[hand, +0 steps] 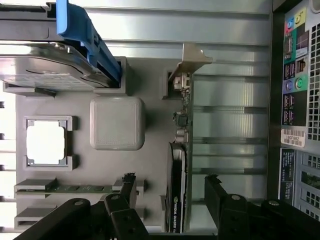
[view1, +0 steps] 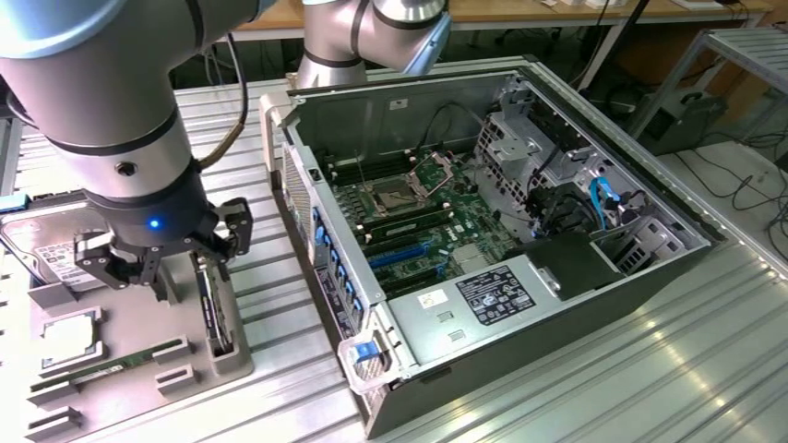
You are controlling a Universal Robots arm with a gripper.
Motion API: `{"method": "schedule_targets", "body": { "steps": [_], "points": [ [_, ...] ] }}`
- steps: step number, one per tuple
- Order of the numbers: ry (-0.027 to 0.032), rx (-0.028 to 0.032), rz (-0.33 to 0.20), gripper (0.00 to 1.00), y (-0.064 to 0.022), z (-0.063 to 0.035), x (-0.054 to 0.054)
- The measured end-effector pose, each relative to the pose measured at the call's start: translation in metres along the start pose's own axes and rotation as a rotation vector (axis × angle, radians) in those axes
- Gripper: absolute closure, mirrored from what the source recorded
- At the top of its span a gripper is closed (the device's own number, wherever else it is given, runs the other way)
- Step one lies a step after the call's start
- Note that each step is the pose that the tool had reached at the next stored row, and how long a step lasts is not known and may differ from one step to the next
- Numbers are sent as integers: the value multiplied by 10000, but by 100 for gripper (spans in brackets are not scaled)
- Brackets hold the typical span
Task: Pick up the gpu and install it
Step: 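Pick up the gpu and move the gpu toward the slot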
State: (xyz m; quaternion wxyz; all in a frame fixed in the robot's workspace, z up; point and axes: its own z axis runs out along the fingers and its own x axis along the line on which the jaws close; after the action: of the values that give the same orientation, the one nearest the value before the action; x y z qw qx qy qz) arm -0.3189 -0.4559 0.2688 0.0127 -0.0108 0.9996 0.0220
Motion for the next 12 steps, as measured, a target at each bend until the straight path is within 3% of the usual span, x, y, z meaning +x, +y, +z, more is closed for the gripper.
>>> {"method": "schedule_targets", "body": {
  "steps": [12],
  "points": [
    [-35, 5, 4, 34, -12, 202, -34]
  ]
}}
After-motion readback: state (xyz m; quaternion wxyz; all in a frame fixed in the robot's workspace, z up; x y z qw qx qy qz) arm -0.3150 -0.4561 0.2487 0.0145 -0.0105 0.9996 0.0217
